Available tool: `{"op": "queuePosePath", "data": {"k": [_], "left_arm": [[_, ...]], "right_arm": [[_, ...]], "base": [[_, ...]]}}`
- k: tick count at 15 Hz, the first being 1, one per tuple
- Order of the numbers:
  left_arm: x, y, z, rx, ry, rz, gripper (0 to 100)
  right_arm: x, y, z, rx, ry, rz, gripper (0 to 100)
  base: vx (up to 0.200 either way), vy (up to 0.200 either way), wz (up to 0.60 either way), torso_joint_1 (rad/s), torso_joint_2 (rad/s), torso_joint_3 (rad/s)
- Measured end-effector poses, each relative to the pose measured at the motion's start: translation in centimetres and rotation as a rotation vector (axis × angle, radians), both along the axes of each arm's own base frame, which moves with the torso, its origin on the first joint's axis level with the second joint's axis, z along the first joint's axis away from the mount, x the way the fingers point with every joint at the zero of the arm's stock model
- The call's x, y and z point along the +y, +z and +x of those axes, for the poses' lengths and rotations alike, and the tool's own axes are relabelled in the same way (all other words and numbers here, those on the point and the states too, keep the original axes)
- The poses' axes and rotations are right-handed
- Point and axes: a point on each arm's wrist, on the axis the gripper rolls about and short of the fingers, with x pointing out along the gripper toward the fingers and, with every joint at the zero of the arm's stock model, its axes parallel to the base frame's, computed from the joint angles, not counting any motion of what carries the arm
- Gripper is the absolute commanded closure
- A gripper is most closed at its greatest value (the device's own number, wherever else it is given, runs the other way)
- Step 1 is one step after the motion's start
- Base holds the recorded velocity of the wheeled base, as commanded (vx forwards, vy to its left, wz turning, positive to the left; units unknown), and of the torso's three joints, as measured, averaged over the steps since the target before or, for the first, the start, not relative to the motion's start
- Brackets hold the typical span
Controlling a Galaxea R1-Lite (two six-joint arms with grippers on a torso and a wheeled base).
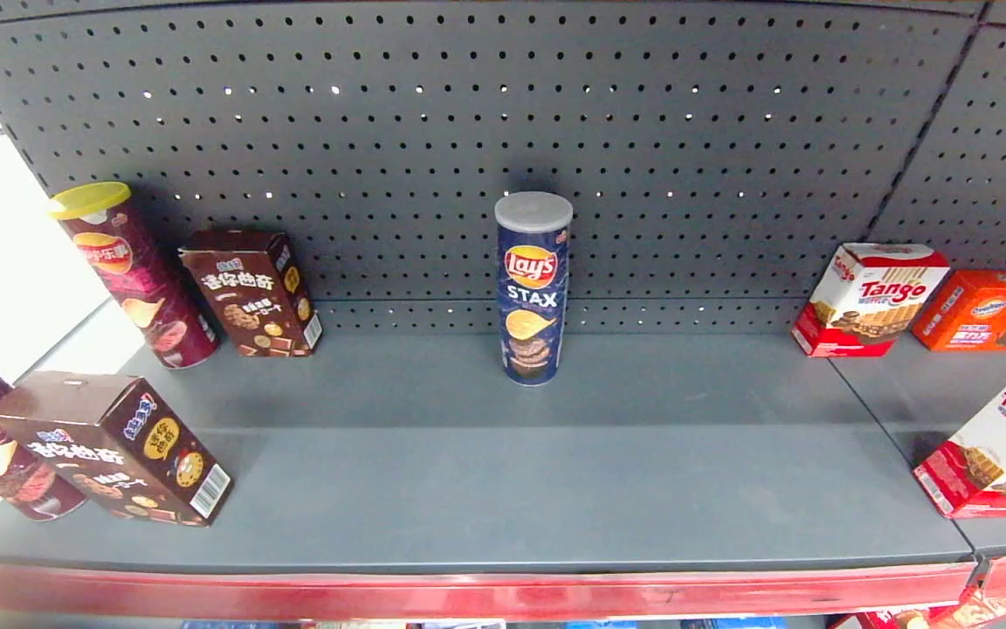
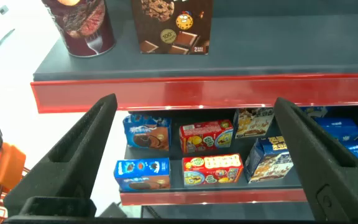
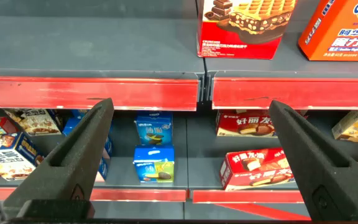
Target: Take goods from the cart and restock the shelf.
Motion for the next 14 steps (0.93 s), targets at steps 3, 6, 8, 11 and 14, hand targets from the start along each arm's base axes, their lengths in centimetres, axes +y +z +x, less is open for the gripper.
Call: {"op": "queuePosePath", "data": {"k": [3,6,8,11,14], "left_arm": [[0.00,-0.01,0.00,0.001,-0.002,-0.001,0],[-0.01,-0.01,0.00,0.001,-0.002,-0.001,0],[-0.01,-0.01,0.00,0.001,-0.002,-0.001,0],[0.00,-0.03,0.00,0.002,-0.003,-0.001,0],[-0.01,-0.02,0.00,0.002,-0.002,-0.001,0]], "right_arm": [[0.00,0.00,0.00,0.000,0.000,-0.001,0],[0.00,0.00,0.00,0.000,0.001,0.000,0],[0.00,0.00,0.00,0.000,0.001,-0.004,0],[0.00,0.00,0.00,0.000,0.002,-0.003,0],[0.00,0.00,0.00,0.000,0.002,-0.002,0]], "base": [[0.000,0.000,0.00,0.000,0.00,0.000],[0.000,0.000,0.40,0.000,0.00,0.006],[0.000,0.000,0.60,-0.002,0.00,0.002],[0.000,0.000,0.60,0.010,0.01,0.001],[0.000,0.000,0.60,-0.001,0.00,0.004]]}}
